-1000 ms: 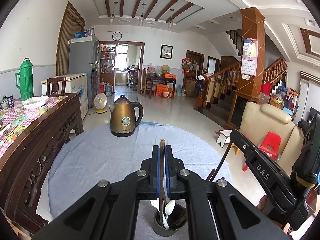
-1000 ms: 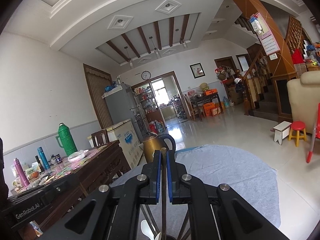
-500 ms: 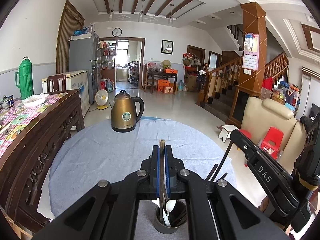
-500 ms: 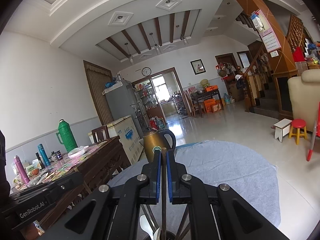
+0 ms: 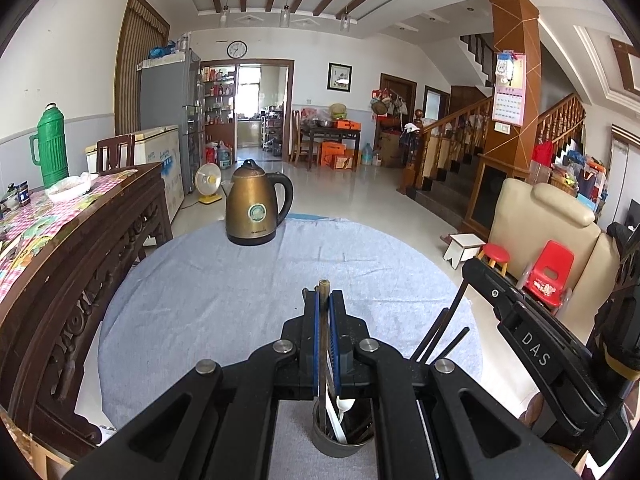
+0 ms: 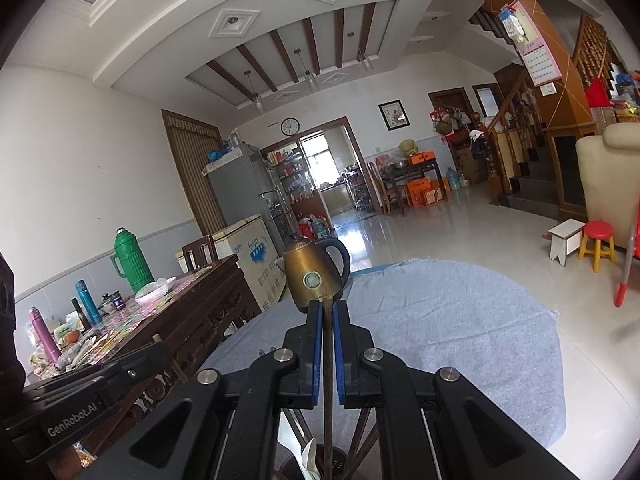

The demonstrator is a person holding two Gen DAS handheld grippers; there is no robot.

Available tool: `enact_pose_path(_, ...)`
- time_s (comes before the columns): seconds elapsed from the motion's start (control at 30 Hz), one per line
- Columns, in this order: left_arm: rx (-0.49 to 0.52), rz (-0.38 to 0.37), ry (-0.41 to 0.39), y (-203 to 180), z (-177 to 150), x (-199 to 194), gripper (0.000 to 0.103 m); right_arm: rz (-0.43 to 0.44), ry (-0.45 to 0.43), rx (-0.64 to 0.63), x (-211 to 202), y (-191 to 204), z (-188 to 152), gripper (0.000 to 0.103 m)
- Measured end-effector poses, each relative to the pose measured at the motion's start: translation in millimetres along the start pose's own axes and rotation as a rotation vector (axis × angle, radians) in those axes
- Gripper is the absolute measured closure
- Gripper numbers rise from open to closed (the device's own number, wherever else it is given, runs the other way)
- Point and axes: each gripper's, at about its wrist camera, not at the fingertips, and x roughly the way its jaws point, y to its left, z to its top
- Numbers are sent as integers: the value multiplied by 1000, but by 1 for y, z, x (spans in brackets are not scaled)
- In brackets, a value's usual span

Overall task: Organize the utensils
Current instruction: 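Open both grippers to release the chopsticks into the holder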

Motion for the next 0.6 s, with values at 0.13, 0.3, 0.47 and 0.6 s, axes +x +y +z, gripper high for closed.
enact_pose_path(0.13, 4, 5, 7, -2, -2, 0, 98, 0, 4, 1, 1, 1, -2, 97)
enact_pose_path(0.3, 4, 9, 7, -1, -3, -1, 98, 0, 5, 1, 1, 2, -3, 97)
enact_pose_path(0.47, 2, 12, 14, -1, -5, -1, 98, 0, 6, -1, 1, 3, -5, 97)
enact_pose_path(0.6, 1, 18, 22, 0, -7, 1, 98, 1, 16, 1, 1, 3, -9, 97)
